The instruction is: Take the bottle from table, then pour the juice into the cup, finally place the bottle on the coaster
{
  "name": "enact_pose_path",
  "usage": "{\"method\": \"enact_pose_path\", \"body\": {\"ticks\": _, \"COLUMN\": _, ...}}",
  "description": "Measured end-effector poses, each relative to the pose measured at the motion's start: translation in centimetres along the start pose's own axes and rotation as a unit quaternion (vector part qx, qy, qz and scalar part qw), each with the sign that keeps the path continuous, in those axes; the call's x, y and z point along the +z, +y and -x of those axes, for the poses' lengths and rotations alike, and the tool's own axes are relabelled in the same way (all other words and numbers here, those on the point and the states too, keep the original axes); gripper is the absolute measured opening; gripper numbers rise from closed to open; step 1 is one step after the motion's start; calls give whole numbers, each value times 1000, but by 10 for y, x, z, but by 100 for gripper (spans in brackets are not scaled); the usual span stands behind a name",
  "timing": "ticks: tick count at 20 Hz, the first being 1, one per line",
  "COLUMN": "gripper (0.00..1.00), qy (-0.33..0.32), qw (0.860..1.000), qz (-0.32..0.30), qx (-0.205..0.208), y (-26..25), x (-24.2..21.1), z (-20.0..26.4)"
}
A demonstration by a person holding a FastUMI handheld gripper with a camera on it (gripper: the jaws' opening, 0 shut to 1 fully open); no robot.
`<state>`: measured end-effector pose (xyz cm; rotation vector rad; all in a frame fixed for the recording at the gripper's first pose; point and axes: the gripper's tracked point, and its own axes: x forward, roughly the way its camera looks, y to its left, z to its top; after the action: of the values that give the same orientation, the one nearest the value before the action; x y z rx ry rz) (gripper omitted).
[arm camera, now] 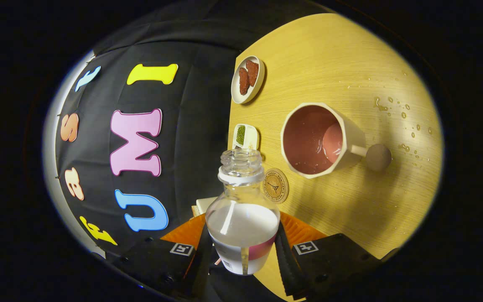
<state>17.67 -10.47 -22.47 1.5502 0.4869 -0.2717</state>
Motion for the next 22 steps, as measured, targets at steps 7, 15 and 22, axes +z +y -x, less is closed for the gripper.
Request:
{"method": "enact_pose_path", "body": {"ticks": 7, "gripper": 71, "qy": 16, "qw": 993, "qz": -118, "qx": -17, "y": -4, "x": 4, "z": -16}}
{"method": "enact_pose_path", "body": {"ticks": 15, "gripper": 71, "qy": 22, "qw": 972, "qz": -233, "qx": -24, "y": 0, "x": 8, "z": -15}}
{"method": "enact_pose_path", "body": {"ticks": 22, "gripper": 71, "qy": 28, "qw": 953, "qz": -301, "qx": -22, "y": 8, "x": 13, "z": -21}}
